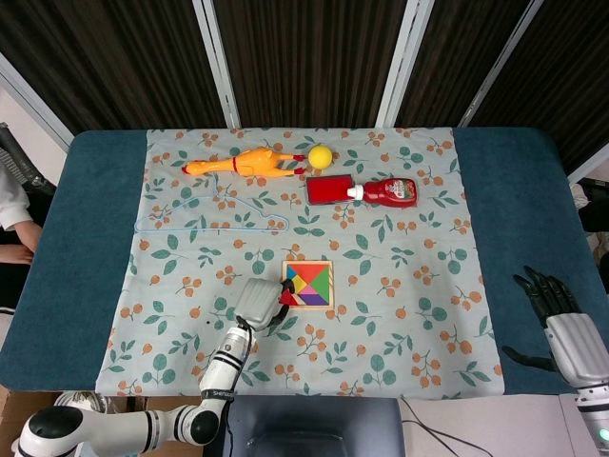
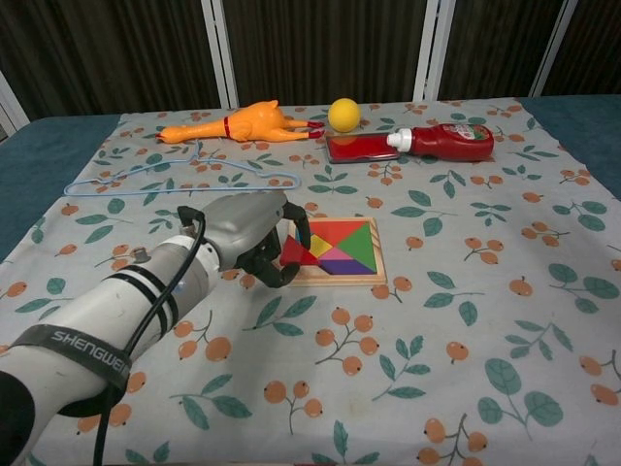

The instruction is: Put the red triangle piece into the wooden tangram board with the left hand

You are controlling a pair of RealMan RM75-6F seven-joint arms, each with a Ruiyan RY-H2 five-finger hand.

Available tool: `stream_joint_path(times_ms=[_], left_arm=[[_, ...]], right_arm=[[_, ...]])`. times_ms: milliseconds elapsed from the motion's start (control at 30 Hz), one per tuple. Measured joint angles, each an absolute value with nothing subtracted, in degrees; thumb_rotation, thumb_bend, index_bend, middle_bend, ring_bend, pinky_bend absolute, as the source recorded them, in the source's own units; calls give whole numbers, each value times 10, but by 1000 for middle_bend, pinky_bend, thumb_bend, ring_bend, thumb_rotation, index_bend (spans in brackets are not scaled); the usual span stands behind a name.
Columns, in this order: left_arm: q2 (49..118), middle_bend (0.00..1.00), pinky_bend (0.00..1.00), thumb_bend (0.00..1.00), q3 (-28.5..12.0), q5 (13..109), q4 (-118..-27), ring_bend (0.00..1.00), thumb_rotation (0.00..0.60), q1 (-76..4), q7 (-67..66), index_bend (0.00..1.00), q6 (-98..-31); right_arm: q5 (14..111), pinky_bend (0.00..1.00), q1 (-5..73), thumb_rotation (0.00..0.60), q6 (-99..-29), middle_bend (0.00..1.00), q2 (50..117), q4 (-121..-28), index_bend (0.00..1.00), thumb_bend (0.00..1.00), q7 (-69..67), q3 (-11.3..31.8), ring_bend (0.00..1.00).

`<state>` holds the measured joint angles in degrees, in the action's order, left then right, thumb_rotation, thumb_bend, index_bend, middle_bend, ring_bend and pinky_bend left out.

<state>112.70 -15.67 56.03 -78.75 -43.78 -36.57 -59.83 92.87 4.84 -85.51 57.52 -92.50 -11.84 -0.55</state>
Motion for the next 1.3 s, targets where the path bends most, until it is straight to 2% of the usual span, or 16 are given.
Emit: stream_joint_path(times_ms=[567, 900, 1300], left_arm=[[1165, 1000, 1000, 412, -162, 519, -751, 1000, 600, -466, -389, 515, -600], [1162, 1000, 1000, 413, -159, 515, -746, 1000, 600, -470, -385, 373, -598], [1153, 1000, 1000, 412, -154, 516, -760, 1000, 600, -471, -380, 334, -601]], right_arm=[[935, 0, 43, 600, -865, 0, 565, -918, 0, 202, -146, -6, 0], [934, 0, 42, 600, -866, 0, 565, -918, 0, 202, -145, -5, 0], [937, 0, 41, 600, -866, 0, 564, -920, 0, 202, -139, -6, 0]])
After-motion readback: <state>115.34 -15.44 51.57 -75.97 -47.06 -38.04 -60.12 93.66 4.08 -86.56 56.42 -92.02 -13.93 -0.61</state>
